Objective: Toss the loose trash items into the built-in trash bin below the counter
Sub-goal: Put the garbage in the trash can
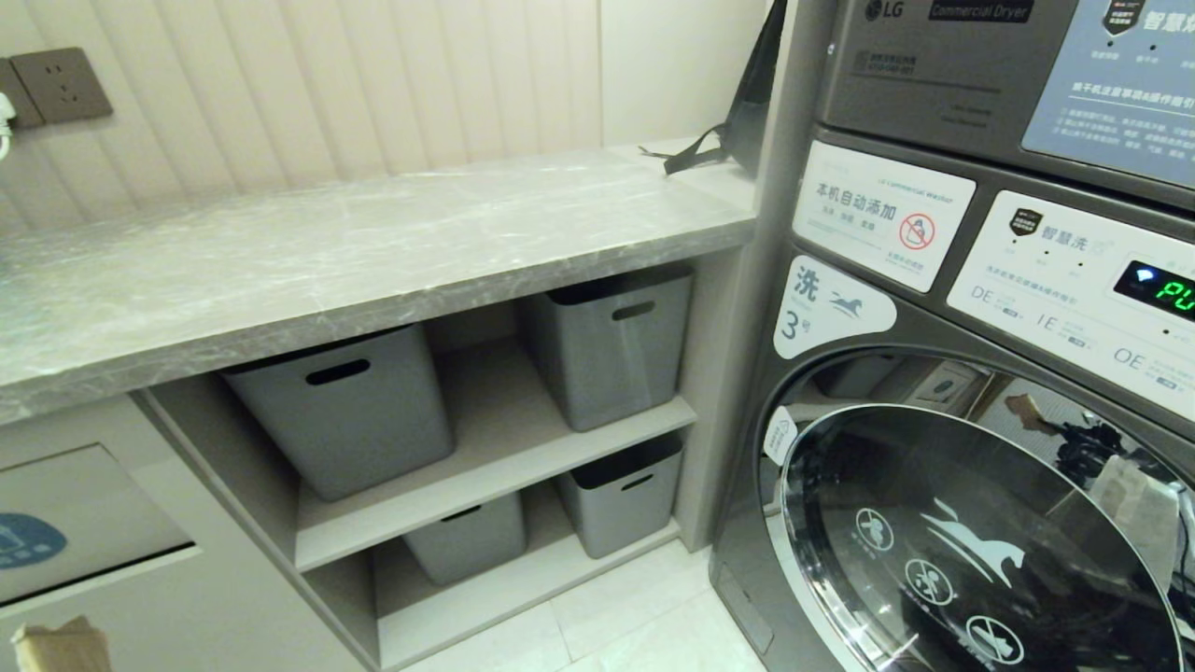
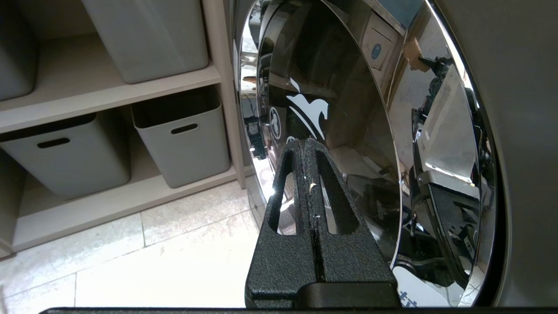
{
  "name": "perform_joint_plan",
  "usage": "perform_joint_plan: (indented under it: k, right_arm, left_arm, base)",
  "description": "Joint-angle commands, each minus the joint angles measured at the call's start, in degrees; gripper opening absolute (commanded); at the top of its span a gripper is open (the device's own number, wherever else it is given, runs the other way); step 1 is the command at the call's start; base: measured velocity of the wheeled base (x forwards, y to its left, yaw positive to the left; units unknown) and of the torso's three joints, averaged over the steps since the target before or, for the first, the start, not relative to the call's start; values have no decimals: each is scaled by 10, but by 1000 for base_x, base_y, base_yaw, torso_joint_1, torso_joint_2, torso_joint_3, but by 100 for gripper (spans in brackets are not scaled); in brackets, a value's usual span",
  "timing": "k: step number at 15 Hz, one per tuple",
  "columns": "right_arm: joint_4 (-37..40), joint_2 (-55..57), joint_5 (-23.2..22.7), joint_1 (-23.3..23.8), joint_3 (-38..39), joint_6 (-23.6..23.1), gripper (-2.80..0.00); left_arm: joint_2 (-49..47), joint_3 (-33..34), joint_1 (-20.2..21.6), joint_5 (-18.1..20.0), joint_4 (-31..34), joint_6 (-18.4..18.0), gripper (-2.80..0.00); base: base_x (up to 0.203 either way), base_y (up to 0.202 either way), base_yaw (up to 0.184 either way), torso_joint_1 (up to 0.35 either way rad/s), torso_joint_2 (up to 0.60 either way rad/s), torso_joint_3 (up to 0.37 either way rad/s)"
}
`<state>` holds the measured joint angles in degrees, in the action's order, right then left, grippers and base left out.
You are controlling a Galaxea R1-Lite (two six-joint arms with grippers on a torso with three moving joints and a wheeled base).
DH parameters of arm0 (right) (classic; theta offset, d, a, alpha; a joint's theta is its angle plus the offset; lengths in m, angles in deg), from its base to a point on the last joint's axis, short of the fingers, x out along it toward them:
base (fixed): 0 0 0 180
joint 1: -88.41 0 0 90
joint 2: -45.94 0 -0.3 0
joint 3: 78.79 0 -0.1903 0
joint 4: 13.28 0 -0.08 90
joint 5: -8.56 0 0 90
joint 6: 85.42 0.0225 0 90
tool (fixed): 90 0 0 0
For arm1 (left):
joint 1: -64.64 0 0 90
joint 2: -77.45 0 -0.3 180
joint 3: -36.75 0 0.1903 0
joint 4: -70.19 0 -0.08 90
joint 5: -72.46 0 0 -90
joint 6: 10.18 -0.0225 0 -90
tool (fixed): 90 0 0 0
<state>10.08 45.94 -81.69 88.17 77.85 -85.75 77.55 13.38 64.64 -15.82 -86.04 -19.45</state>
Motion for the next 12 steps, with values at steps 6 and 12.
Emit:
perform_joint_plan:
  k: [6,12]
  right_arm:
    - [0,-1,0,0,0,0,-280]
    - [0,-1,0,0,0,0,-280]
  left_arm:
    - [0,0,0,0,0,0,-280]
    - [0,0,0,0,-1,0,-280]
  base:
    - [0,0,0,0,0,0]
    - [0,0,0,0,0,0]
